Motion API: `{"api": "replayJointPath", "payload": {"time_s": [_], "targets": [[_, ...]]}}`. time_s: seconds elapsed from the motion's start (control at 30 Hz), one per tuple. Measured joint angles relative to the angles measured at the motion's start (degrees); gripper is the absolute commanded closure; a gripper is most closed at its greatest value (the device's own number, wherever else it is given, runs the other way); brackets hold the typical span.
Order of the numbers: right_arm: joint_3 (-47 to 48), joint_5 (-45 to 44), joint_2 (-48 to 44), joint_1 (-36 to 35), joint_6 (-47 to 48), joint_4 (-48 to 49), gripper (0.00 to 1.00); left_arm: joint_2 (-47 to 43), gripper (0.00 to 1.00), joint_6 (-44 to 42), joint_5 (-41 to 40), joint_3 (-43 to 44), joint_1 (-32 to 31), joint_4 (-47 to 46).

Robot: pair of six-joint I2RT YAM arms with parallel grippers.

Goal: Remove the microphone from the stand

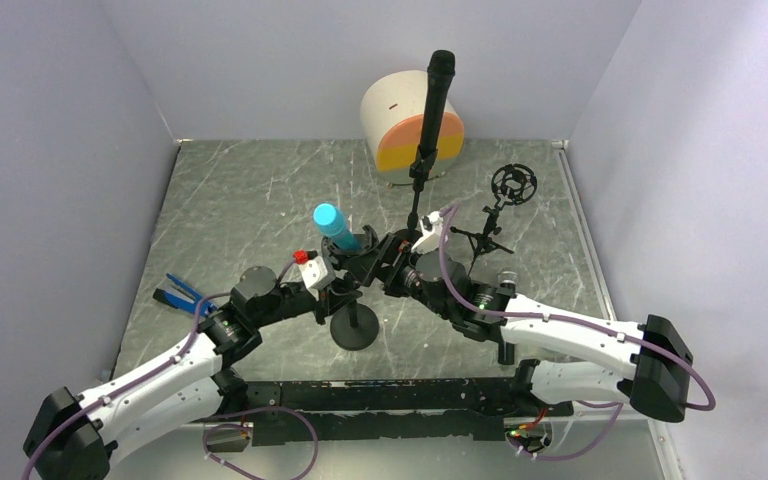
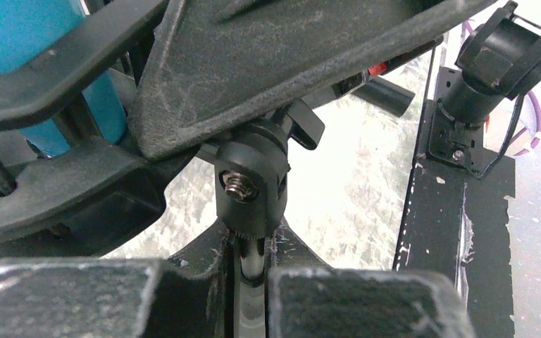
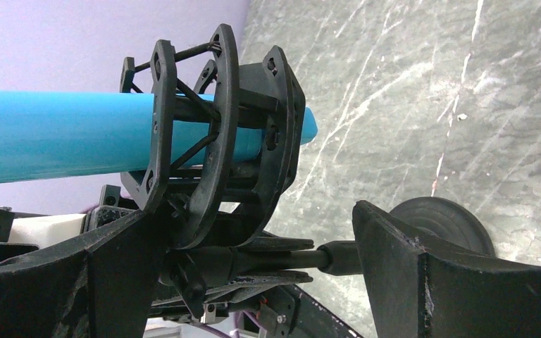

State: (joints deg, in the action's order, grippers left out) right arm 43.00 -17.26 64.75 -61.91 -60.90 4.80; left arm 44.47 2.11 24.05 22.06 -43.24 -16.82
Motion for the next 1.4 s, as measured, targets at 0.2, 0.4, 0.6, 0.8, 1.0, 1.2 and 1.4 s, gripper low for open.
{"api": "replayJointPath", "payload": {"time_s": [0.2,0.4,0.6,0.8,1.0,1.2,1.4], "targets": [[-1.1,0.4,1.0,0.0,-0.5,0.9,0.01,0.0,0.97,0.0,-0.6,-1.3,0.0,0.7],[-1.2,0.8,2.3,0.0,-0.8,1.3,0.01,-0.1,0.93,0.2,-1.2,-2.2,0.0,0.3],[-2.6,1.2,2.7,0.1,-2.1,3.3,0.01,0.1,0.69,1.4,-1.3,-2.3,0.0,0.4],[-3.5,2.5,3.7,-0.1,-2.3,5.3,0.01,-1.2,0.62,4.4,-1.0,-3.0,0.0,1.9],[-3.6,3.1,5.3,-0.1,-2.8,6.3,0.01,-3.5,0.59,6.7,-1.2,-3.7,0.1,3.2],[-4.8,2.9,5.4,-0.2,-3.9,7.0,0.01,-5.3,0.58,9.0,-2.3,-4.2,0.1,4.3],[-5.6,2.5,7.0,-0.2,-5.2,6.5,0.01,-6.0,0.56,11.0,-4.1,-3.8,0.1,6.2]]}}
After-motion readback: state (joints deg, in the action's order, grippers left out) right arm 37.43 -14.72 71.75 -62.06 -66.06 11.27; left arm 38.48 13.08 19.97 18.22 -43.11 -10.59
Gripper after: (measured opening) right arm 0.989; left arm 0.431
